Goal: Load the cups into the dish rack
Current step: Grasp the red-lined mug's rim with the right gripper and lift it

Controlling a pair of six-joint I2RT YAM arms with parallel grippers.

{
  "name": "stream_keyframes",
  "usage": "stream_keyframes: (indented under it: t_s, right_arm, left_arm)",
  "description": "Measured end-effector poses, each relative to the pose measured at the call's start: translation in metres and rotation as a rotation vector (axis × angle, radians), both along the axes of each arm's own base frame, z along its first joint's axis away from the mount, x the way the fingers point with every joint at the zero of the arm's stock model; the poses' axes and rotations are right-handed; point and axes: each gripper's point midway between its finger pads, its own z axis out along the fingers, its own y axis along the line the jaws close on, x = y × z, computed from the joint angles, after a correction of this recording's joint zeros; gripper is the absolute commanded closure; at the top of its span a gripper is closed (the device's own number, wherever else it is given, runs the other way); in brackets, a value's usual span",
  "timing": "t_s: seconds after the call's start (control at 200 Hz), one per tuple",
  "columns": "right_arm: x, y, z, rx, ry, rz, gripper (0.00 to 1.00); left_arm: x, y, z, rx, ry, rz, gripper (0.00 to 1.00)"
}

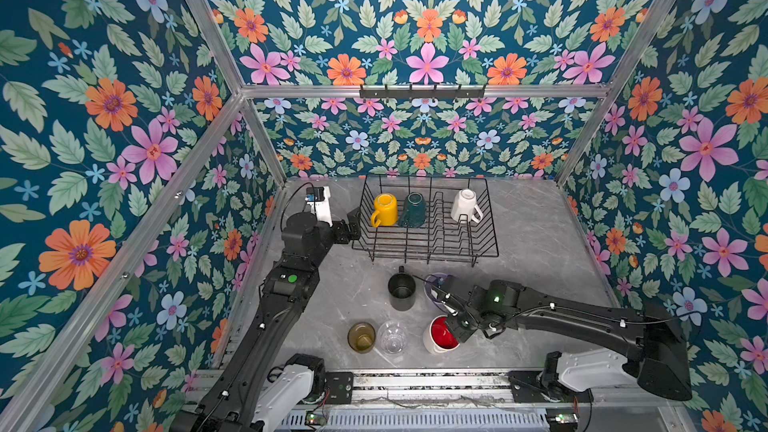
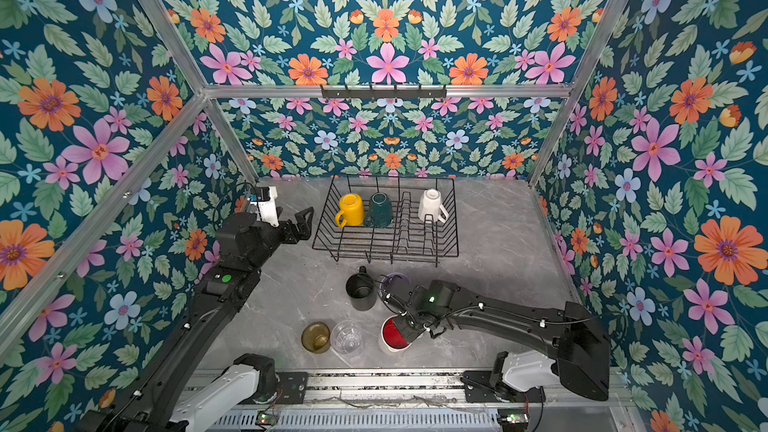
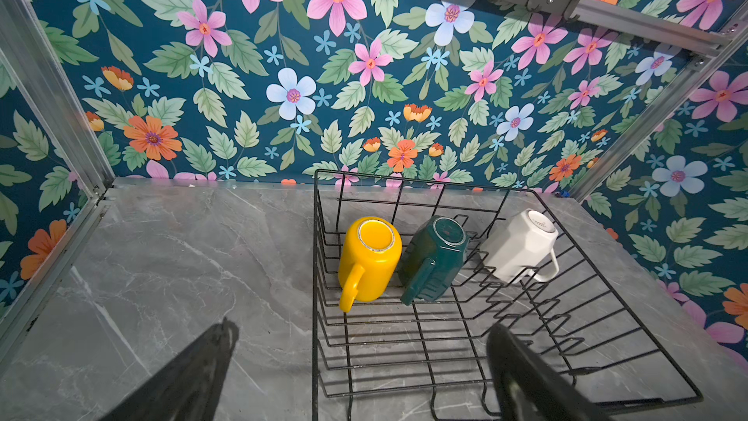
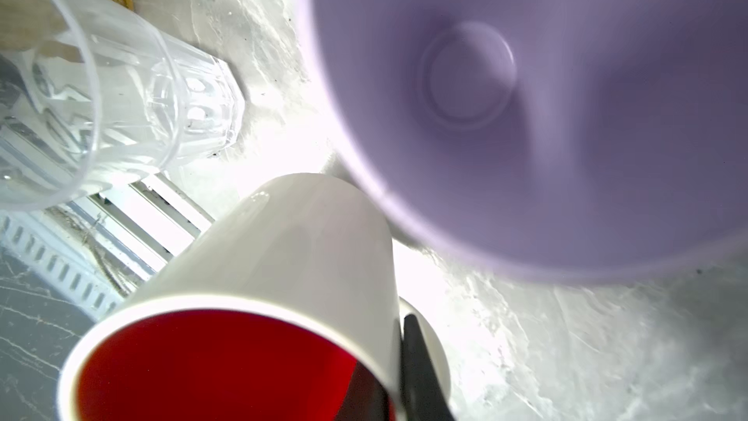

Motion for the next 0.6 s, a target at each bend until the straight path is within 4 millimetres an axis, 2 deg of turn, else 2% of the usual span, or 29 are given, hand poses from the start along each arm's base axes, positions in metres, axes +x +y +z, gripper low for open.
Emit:
stream_keyframes:
  t_s: [0.115, 0.355, 0.505, 0.6]
  right_arm:
    - [-0.001, -0.002, 0.009, 0.011, -0.006, 0.004, 1.00]
    - [-0.004, -0.007, 0.041, 0.081, -0.046, 0.025, 1.00]
    - [-0.011, -0.023, 0.058, 0.104, -0.041, 0.039, 1.00]
    - [-0.009, -0.032, 0.081, 0.169, -0.058, 0.012, 1.00]
  left_arm:
    - [0.000, 0.000, 0.000, 0.000, -0.001, 0.000, 0.00]
    - [-0.002, -0.001, 0.001, -0.009, -0.021, -0.010, 0.00]
    - [-0.005, -0.006, 0.005, -0.022, -0.041, -0.039, 0.00]
    - [-0.008, -0.011, 0.008, -0.034, -0.065, -0.071, 0.00]
